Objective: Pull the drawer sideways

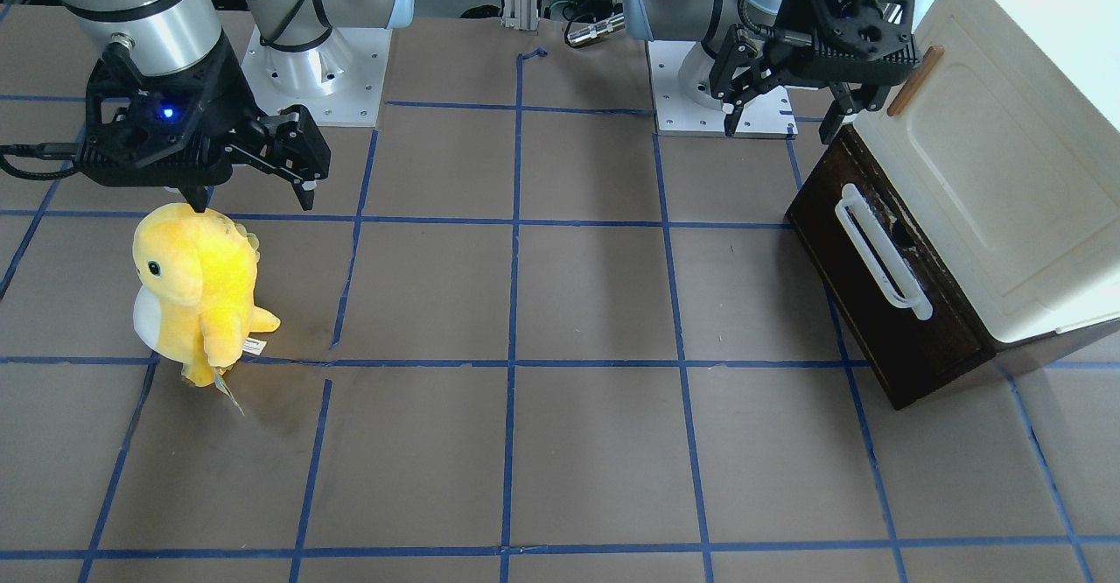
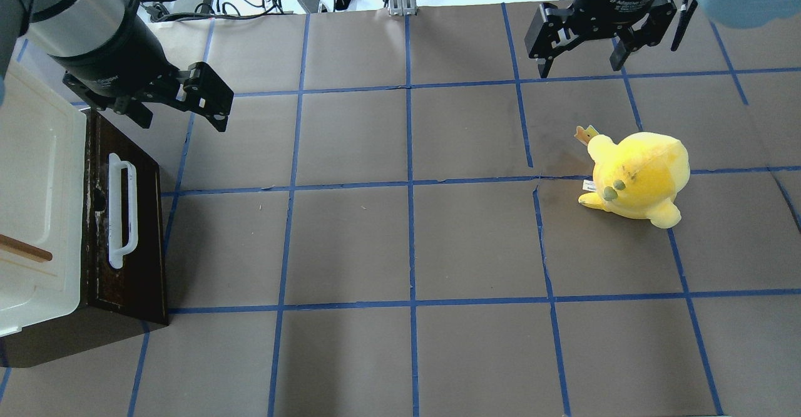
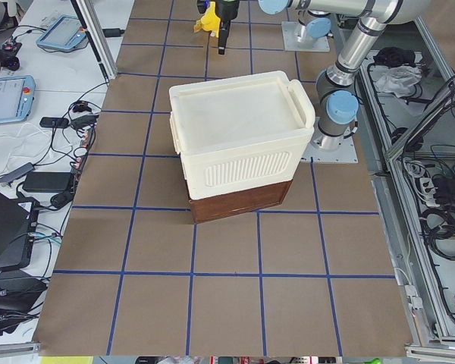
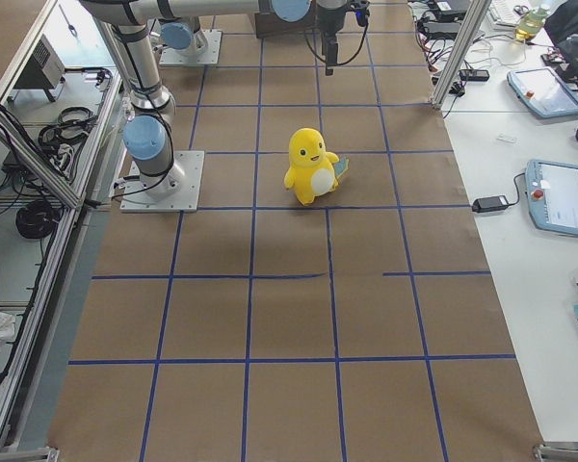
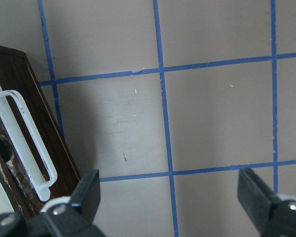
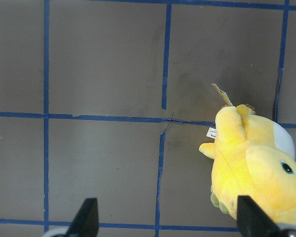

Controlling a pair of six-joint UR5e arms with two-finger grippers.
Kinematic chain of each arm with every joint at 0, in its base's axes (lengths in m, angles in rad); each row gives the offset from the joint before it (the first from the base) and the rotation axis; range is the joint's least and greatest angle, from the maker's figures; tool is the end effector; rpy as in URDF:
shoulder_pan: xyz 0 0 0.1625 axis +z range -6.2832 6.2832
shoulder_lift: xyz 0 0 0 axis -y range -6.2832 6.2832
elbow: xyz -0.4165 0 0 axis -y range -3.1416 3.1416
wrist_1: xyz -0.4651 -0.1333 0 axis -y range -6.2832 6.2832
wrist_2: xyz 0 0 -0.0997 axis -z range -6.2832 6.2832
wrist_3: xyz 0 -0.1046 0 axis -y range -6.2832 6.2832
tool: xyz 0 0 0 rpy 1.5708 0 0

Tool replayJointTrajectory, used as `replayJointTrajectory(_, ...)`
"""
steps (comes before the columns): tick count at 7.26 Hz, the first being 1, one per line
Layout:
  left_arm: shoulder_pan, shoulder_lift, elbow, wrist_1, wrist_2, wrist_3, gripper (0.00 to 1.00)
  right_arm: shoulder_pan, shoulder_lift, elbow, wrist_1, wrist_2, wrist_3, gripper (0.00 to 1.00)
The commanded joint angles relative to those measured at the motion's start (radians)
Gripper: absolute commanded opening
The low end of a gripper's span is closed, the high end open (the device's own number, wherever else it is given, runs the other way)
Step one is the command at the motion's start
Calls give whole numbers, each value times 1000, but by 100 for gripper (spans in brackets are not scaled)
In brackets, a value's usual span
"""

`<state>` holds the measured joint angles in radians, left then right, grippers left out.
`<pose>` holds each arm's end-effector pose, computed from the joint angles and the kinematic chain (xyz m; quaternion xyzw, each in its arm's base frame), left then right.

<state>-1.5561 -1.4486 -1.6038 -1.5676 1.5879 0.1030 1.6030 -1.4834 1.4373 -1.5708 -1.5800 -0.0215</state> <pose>-0.1238 -0.5233 0.5224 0.0437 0.9979 -0.0456 0.0112 0.1518 -0.6008 0.4990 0.0267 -0.9994 0.0231 0.0045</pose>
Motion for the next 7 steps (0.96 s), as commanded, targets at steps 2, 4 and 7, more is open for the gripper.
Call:
replayJointTrajectory(2,21,1,-1,0,-2,0,100,0,0,0,0,0,0,100)
replayJointTrajectory(4,16,-3,1,-2,-8,-12,100,0,0,0,0,0,0,100)
replayJointTrajectory(7,14,-41,13,-5,47,-52,100,0,0,0,0,0,0,100)
